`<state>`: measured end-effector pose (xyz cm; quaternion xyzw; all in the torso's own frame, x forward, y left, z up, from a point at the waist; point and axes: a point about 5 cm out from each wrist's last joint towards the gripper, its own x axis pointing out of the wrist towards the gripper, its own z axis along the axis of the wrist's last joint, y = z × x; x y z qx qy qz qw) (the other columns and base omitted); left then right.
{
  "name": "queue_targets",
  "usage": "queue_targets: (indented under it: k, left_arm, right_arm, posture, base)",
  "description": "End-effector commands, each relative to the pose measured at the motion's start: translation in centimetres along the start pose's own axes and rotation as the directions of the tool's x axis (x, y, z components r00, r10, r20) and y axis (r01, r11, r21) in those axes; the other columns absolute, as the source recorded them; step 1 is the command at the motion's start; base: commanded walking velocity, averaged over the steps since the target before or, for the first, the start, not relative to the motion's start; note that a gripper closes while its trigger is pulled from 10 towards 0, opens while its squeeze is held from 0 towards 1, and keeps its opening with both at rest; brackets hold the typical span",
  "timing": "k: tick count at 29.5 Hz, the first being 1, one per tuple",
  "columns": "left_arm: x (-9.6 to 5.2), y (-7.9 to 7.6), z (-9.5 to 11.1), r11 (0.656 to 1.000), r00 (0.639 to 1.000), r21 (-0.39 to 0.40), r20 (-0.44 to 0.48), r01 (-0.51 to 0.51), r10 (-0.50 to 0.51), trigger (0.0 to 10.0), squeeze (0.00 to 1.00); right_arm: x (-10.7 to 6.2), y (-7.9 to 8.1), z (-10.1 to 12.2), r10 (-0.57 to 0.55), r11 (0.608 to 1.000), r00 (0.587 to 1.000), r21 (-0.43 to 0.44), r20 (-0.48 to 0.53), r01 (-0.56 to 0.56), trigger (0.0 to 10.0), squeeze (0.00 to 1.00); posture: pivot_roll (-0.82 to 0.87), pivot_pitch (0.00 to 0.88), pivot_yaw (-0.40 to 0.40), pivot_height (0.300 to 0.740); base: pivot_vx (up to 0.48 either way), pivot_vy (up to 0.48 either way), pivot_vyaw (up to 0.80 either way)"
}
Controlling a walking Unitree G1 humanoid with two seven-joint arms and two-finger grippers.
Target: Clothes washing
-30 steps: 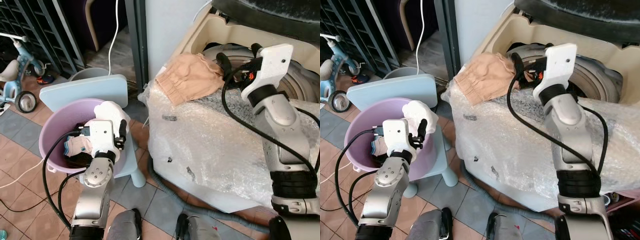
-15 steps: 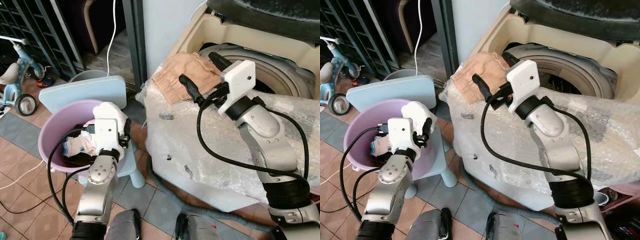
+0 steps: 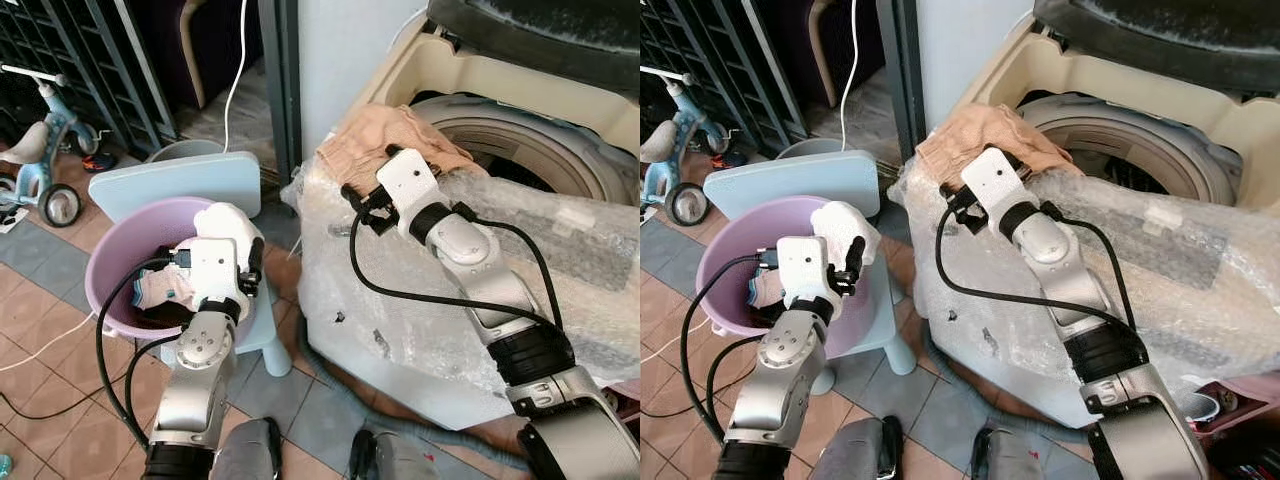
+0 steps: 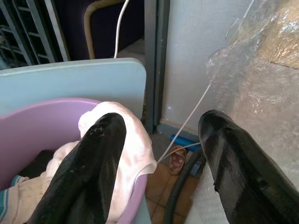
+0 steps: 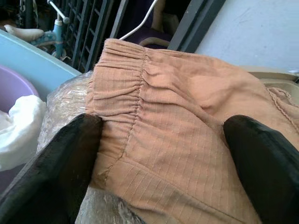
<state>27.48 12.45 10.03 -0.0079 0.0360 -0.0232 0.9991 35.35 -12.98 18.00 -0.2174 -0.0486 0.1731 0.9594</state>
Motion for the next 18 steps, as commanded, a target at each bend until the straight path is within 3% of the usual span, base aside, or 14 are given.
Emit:
queue_targets:
  k: [1, 2, 4, 6, 8, 9, 11, 14, 18]
  left_arm:
    - [-0.2, 0.3, -0.3, 1.0, 1.0, 0.012, -0.005, -0.019, 0.019, 10.0, 0.0]
    - [-0.2, 0.4, -0.2, 1.0, 1.0, 0.012, -0.005, -0.019, 0.019, 10.0, 0.0]
    - [-0.2, 0.4, -0.2, 1.0, 1.0, 0.012, -0.005, -0.02, 0.02, 10.0, 0.0]
    - [-0.2, 0.4, -0.3, 1.0, 1.0, 0.011, -0.004, -0.022, 0.022, 10.0, 0.0]
    - [-0.2, 0.5, -0.3, 1.0, 1.0, 0.011, -0.004, -0.023, 0.023, 10.0, 0.0]
    - [-0.2, 0.5, -0.3, 1.0, 1.0, 0.01, -0.005, -0.022, 0.022, 10.0, 0.0]
    - [-0.2, 0.5, -0.3, 1.0, 1.0, 0.01, -0.006, -0.021, 0.022, 10.0, 0.0]
    - [0.0, 0.2, -0.2, 1.0, 1.0, -0.004, 0.0, -0.016, 0.016, 10.0, 0.0]
    - [0.3, 0.2, 0.0, 1.0, 1.0, -0.01, 0.003, -0.014, 0.014, 10.0, 0.0]
  right_arm:
    - [-1.5, -6.6, -2.0, -0.341, 0.939, 0.933, 0.008, -0.116, 0.344, 10.0, 0.0]
    - [-2.2, -8.2, -2.3, -0.425, 0.903, 0.896, 0.002, -0.131, 0.429, 10.0, 0.0]
    - [-2.8, -9.2, -2.7, -0.473, 0.878, 0.868, -0.004, -0.151, 0.478, 10.0, 0.0]
    - [-4.3, -11.3, -3.5, -0.577, 0.804, 0.789, 0.026, -0.208, 0.595, 10.0, 0.0]
    - [-5.3, -12.6, -3.6, -0.626, 0.767, 0.752, 0.015, -0.205, 0.642, 10.0, 0.0]
    - [-5.4, -12.3, -2.3, -0.598, 0.798, 0.794, 0.013, -0.106, 0.603, 10.0, 0.0]
    - [-5.2, -11.0, -1.1, -0.543, 0.84, 0.84, 0.006, -0.019, 0.543, 10.0, 0.0]
    - [-5.3, -8.8, 0.1, -0.471, 0.881, 0.879, -0.018, 0.08, 0.474, 10.0, 0.0]
    - [-5.4, -7.2, 0.0, -0.439, 0.898, 0.894, 0.026, 0.086, 0.439, 10.0, 0.0]
  posture:
    - [-0.01, 0.102, 0.012, 0.74]
    - [-0.01, 0.102, 0.012, 0.74]
    - [-0.01, 0.102, 0.012, 0.74]
    - [-0.02, 0.101, 0.011, 0.74]
    - [-0.02, 0.101, 0.012, 0.74]
    - [-0.02, 0.101, 0.017, 0.74]
    - [-0.03, 0.1, 0.021, 0.74]
    - [-0.04, 0.096, 0.026, 0.74]
    - [-0.04, 0.092, 0.033, 0.74]
  base:
    - [0.0, 0.0, 0.0]
    - [0.0, 0.0, 0.0]
    - [0.0, 0.0, 0.0]
    - [0.0, 0.0, 0.0]
    - [0.0, 0.0, 0.0]
    - [0.0, 0.0, 0.0]
    - [0.0, 0.0, 0.0]
    - [0.0, 0.0, 0.0]
    - [0.0, 0.0, 0.0]
